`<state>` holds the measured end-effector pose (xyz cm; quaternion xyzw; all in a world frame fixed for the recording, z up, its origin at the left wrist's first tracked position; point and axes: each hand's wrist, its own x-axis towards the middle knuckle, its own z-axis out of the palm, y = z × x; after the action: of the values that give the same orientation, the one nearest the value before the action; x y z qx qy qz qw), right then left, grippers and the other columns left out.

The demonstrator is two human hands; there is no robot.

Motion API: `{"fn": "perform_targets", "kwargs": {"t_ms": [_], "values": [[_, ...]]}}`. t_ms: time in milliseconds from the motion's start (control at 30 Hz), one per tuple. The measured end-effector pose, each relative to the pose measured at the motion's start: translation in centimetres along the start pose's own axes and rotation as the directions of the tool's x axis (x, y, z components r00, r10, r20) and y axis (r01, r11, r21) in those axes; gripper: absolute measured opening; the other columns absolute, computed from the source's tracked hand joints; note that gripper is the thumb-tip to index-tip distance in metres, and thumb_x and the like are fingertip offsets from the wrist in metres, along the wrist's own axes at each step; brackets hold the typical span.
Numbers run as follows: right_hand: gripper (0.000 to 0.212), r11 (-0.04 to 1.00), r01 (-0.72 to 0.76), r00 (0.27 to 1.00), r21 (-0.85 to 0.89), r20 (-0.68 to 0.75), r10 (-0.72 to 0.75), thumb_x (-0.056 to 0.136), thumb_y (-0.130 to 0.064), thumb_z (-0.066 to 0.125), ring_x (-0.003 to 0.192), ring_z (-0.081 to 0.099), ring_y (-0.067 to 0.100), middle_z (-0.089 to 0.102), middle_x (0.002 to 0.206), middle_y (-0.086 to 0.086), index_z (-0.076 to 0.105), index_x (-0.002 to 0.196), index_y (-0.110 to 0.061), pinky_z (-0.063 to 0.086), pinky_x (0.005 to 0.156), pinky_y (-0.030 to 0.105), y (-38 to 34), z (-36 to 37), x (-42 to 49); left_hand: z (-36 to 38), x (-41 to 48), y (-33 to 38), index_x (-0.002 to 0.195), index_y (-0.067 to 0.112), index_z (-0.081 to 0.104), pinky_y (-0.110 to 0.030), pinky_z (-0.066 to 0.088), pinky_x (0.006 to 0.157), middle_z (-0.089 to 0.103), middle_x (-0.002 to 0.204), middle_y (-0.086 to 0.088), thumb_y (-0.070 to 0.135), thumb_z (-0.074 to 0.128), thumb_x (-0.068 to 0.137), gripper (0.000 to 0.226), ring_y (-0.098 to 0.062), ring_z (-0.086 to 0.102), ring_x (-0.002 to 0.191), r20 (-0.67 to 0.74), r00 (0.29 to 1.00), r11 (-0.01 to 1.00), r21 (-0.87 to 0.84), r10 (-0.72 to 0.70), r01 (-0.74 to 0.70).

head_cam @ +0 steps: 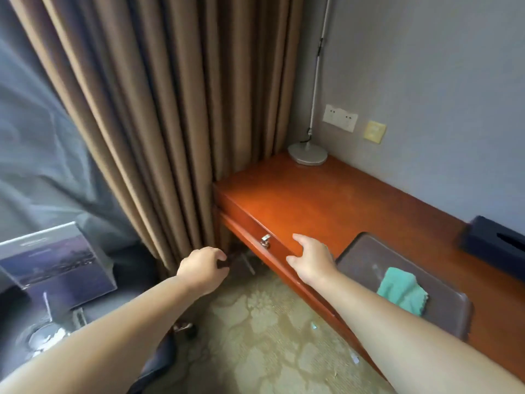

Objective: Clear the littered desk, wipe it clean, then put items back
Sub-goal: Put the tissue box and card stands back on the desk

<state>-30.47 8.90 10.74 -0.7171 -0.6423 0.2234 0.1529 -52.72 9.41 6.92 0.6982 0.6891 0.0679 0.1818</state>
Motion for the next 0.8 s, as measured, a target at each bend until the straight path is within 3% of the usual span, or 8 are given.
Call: {"fn": "perform_targets", "kwargs": {"t_ms": [267, 467, 533, 600, 700, 800], "values": [[0.056, 0.969, 0.246, 0.943, 0.002, 0.230, -0.239, 0.086, -0.025, 0.061, 0.130, 0.044, 0.017, 0.047, 0.143, -0.003, 0.044, 0.140, -0.022, 0.034, 0.106, 0.026, -18.6, 13.2, 1.3, -6.4, -4.3, -21.6, 0.116, 0.026, 0.063, -0.028, 0.045, 0.090, 0.063, 0.120, 0.004, 0.030, 0.055, 0.085, 0.032, -0.020, 0.056, 0.112, -0.055, 0.918, 0.915, -0.132, -0.392, 0.382], [0.056, 0.941, 0.337, 0.886, -0.020, 0.344, -0.310, 0.086, -0.026, 0.061, 0.128, 0.046, 0.019, 0.050, 0.140, -0.002, 0.044, 0.140, -0.022, 0.036, 0.104, 0.028, -27.5, 19.2, 1.3, -7.9, -7.4, -31.2, 0.119, 0.024, 0.062, -0.029, 0.045, 0.093, 0.062, 0.123, 0.003, 0.028, 0.057, 0.085, 0.035, -0.019, 0.055, 0.113, -0.058, 0.826, 0.811, -0.237, -0.561, 0.535], [0.056, 0.945, 0.326, 0.868, 0.010, 0.392, -0.304, 0.087, -0.023, 0.059, 0.124, 0.049, 0.019, 0.052, 0.138, -0.001, 0.043, 0.141, -0.022, 0.038, 0.103, 0.027, -29.4, 20.7, 1.8, -8.0, -7.8, -33.4, 0.121, 0.022, 0.060, -0.028, 0.044, 0.093, 0.060, 0.124, 0.003, 0.025, 0.058, 0.085, 0.037, -0.018, 0.055, 0.113, -0.049, 0.788, 0.752, -0.343, -0.613, 0.563], [0.057, 0.950, 0.308, 0.852, 0.045, 0.431, -0.297, 0.087, -0.022, 0.060, 0.119, 0.053, 0.020, 0.056, 0.132, 0.002, 0.042, 0.141, -0.022, 0.040, 0.099, 0.025, -30.9, 21.9, 2.5, -8.1, -7.5, -35.0, 0.127, 0.015, 0.057, -0.029, 0.044, 0.093, 0.058, 0.128, -0.002, 0.019, 0.063, 0.085, 0.043, -0.019, 0.056, 0.111, -0.011, 0.728, 0.587, -0.600, -0.685, 0.544], [0.056, 0.965, 0.234, 0.844, 0.119, 0.468, -0.262, 0.087, -0.020, 0.062, 0.120, 0.051, 0.019, 0.054, 0.132, 0.003, 0.044, 0.140, -0.021, 0.037, 0.093, 0.020, -32.4, 23.3, 4.3, -8.9, -6.2, -36.5, 0.135, 0.011, 0.047, -0.032, 0.043, 0.075, 0.051, 0.135, -0.010, 0.014, 0.065, 0.087, 0.052, -0.022, 0.051, 0.104, 0.135, 0.602, 0.148, -0.906, -0.787, 0.397], [0.058, 0.970, 0.159, 0.834, 0.184, 0.501, -0.232, 0.085, -0.020, 0.066, 0.123, 0.049, 0.019, 0.050, 0.138, 0.005, 0.045, 0.139, -0.017, 0.036, 0.096, 0.020, -33.7, 24.8, 6.7, -9.5, -4.2, -38.3, 0.138, 0.015, 0.044, -0.042, 0.041, 0.091, 0.046, 0.140, -0.011, 0.018, 0.065, 0.087, 0.055, -0.028, 0.046, 0.123, 0.198, 0.551, 0.017, -0.933, -0.810, 0.360]]}}
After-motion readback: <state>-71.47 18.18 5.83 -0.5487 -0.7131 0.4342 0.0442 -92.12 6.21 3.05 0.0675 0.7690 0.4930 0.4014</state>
